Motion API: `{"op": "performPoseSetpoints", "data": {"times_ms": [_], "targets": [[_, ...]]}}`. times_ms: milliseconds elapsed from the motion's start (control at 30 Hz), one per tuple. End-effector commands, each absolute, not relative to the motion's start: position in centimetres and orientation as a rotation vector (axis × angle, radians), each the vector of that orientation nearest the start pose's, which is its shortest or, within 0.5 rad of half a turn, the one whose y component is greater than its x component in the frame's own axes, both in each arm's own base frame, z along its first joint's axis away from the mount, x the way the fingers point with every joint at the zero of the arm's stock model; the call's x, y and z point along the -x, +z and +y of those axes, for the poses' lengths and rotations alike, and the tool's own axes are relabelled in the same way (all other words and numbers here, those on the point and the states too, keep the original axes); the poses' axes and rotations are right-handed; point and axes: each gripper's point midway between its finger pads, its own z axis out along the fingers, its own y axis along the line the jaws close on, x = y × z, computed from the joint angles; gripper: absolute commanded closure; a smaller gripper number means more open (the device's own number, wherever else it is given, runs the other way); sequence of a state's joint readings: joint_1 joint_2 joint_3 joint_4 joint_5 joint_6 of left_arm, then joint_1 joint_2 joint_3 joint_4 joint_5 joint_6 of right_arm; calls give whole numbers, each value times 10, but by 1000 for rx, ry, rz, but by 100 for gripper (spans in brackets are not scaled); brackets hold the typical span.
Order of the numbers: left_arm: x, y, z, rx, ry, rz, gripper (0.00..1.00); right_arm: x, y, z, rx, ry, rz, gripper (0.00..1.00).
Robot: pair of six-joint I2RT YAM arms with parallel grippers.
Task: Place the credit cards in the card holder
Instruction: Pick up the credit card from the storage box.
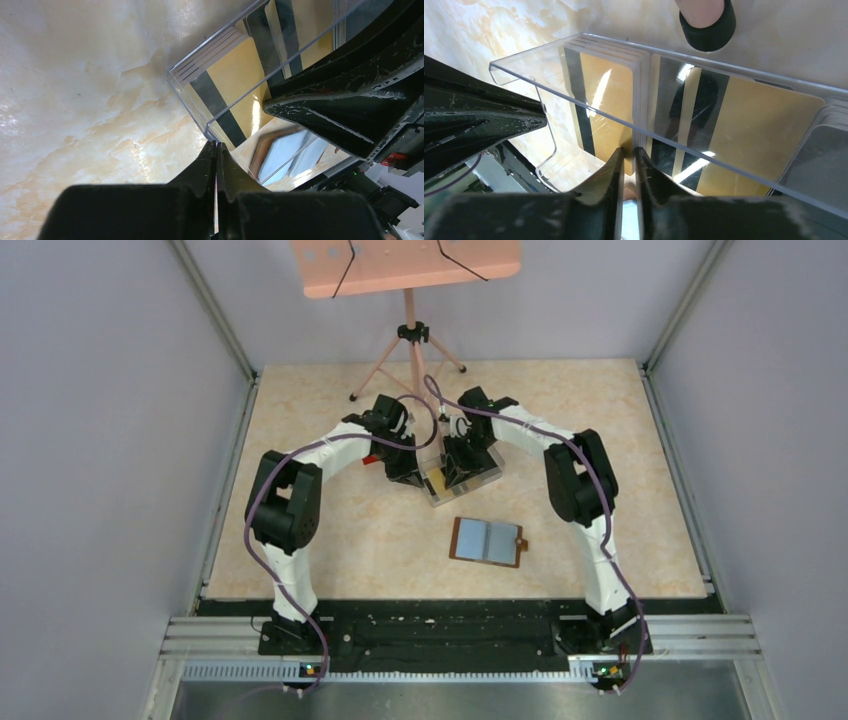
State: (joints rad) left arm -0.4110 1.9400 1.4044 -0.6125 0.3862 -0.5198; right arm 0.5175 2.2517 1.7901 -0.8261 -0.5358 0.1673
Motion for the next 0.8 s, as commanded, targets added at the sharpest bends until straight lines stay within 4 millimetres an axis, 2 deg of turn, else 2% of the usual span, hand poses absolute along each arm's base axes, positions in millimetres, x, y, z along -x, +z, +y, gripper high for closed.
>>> {"op": "performPoseSetpoints", "data": {"times_ms": [0,33,300,500,767], "targets": [[-346,54,-250,9,-774,2862,100,-344,46,325,694,959,2819,92],[-346,54,-250,9,-772,2863,100,-345,47,326,694,965,2815,100],[-346,53,-251,4,-784,2863,100,-355,73,324,665,906,2770,100],[-345,52,-251,1,-787,2864,100,-352,81,325,695,915,2755,100],[-345,52,-252,-3,-796,2866,100,-345,88,332,727,975,2737,84]]}}
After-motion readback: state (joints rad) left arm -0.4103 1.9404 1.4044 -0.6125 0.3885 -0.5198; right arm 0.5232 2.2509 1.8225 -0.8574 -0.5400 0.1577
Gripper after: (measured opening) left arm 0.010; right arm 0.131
